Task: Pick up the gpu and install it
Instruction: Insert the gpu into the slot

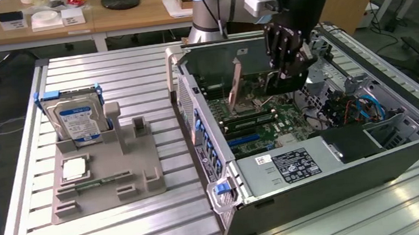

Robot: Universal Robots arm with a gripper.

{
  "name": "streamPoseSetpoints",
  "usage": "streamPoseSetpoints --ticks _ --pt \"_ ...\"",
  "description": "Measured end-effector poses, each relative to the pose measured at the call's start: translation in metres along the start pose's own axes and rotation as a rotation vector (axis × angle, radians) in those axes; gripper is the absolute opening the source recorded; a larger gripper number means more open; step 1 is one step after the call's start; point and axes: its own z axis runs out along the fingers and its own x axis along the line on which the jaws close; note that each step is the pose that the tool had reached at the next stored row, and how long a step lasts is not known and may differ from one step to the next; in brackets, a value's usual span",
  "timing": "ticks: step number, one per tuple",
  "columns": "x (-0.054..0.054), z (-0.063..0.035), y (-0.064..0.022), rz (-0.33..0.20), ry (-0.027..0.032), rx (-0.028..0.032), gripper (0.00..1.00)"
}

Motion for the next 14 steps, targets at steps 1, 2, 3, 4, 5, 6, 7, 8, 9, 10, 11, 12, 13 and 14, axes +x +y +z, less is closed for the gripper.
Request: streamPoseSetpoints --ticks 1,2,3,4,5,6,7,8,9,10,11,12,13,14 --pt "0.0 0.0019 0.0 0.0 0.0001 0.0 0.27" --pt "0.0 0.0037 0.0001 -0.001 0.0 0.0 0.27" --pt "0.0 0.0055 0.0001 -0.003 0.0001 0.0 0.27" --pt "0.0 0.0073 0.0001 -0.005 0.0 0.0001 0.27" --pt "0.0 0.009 0.0001 -0.007 0.0001 0.0 0.27" --pt "0.0 0.0108 0.0002 -0.01 0.0001 -0.0006 0.27" --pt "0.0 0.0126 0.0 -0.013 0.0002 -0.0018 0.27" --pt "0.0 0.0146 -0.0004 -0.015 0.0001 -0.0033 0.27" --pt "0.0 0.0165 -0.0006 -0.016 -0.0001 -0.0049 0.27" --pt "0.002 0.0183 -0.0007 -0.017 0.0001 -0.0067 0.27" --pt "0.003 0.0202 -0.0007 -0.018 0.0 -0.0086 0.27" --pt "0.003 0.0218 -0.0006 -0.02 -0.0001 -0.0094 0.27" --pt "0.004 0.0233 0.0001 -0.025 -0.0009 -0.0095 0.27" --pt "0.004 0.025 0.0006 -0.03 -0.0022 -0.0093 0.27"
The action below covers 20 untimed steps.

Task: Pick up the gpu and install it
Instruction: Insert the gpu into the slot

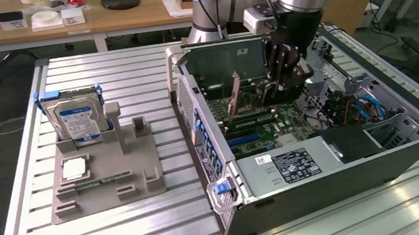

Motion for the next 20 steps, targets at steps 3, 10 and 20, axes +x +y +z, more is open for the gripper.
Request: streamPoseSetpoints --ticks 3,10,20 --pt "0.0 0.0054 0.0002 -0.009 -0.0007 0.0001 0.27" --pt "0.0 0.0104 0.0014 -0.011 -0.0005 0.0001 0.27" --pt "-0.001 0.0175 0.0153 -0.008 -0.0007 0.0014 0.27"
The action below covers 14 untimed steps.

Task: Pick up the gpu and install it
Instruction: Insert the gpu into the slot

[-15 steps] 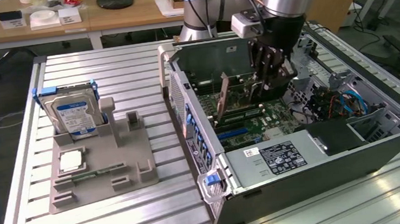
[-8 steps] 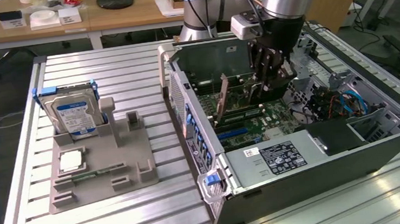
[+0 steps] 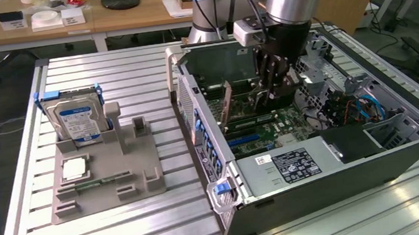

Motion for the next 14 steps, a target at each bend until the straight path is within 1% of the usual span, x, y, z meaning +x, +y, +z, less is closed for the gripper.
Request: streamPoseSetpoints --ticks 2,3,4,6,7,9,10,11,12,13,14 --pt "-0.0008 0.0029 0.0011 0.007 -0.0002 -0.0001 0.27" --pt "-0.0008 0.0034 0.0014 0.009 -0.004 -0.0002 0.27" --pt "-0.0008 0.0039 0.0014 0.012 -0.0103 0.0004 0.27" --pt "-0.0009 0.0046 0.0014 0.019 -0.019 0.0042 0.27" --pt "-0.001 0.0054 0.0014 0.021 -0.0213 0.0057 0.27" --pt "-0.001 0.0083 0.0014 0.022 -0.0218 0.0062 0.27" --pt "-0.0009 0.0093 0.0015 0.022 -0.0247 0.0064 0.27" --pt "-0.0007 0.0095 0.0017 0.022 -0.0378 0.0066 0.27" --pt "-0.0003 0.0098 0.0016 0.022 -0.0551 0.007 0.27" --pt "0.0001 0.01 0.0016 0.022 -0.0743 0.0073 0.27" --pt "0.0004 0.0105 0.0016 0.022 -0.0864 0.0073 0.27"
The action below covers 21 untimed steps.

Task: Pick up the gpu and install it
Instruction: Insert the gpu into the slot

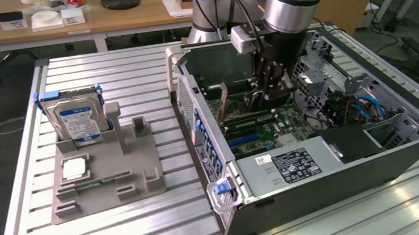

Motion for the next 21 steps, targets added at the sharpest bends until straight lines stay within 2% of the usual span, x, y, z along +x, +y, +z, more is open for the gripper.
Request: streamPoseSetpoints --ticks 7,10,15,19,21 --pt "0.006 0.0022 0.0 0.001 -0.0005 0.0001 0.27" --pt "0.008 0.0037 0.0002 0.002 0.002 0.0001 0.27" --pt "0.01 0.0085 0.0043 0.001 0.0024 -0.0001 0.27" --pt "0.018 0.01 0.0044 0.002 0.0023 0.0001 0.27" --pt "0.019 0.0113 0.0071 0.002 0.0021 0.0002 0.27"
